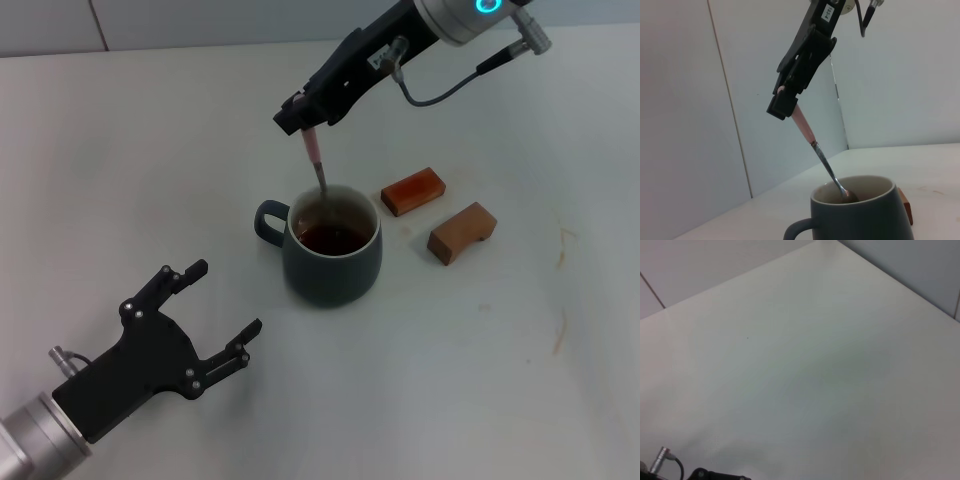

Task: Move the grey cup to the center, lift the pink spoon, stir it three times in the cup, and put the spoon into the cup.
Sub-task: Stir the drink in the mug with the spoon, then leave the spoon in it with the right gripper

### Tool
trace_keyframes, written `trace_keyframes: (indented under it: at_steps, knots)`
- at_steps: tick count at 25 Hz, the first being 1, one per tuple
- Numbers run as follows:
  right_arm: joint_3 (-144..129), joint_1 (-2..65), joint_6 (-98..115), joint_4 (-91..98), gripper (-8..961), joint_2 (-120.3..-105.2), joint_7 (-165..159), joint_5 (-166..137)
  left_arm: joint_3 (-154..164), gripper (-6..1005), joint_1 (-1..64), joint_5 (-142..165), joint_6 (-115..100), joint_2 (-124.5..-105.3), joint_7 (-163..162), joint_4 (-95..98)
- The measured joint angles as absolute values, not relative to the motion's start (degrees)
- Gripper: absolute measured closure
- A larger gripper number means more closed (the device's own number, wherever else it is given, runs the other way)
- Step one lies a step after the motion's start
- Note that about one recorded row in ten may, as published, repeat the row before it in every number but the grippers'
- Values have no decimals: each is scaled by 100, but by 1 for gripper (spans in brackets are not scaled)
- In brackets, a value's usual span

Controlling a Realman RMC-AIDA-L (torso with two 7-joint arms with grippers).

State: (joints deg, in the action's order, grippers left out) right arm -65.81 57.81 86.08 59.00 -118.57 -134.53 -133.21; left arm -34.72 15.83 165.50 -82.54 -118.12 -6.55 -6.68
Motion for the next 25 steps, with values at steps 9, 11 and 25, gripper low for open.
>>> trace_keyframes:
  at_steps: [9,11,25]
  knots:
    - [-6578,5704,8796,5903,820,-11892,-13508,-13441,-3471,144,1591,16550,-8251,-11812,-658,-668]
    - [-6587,5704,8689,5851,819,-11908,-13501,-13280,-3475,144,1591,16550,-8251,-11812,-659,-668]
    - [-6584,4568,8629,6832,718,-11909,-13315,-12651,-3521,144,1606,16549,-8254,-11811,-660,-681]
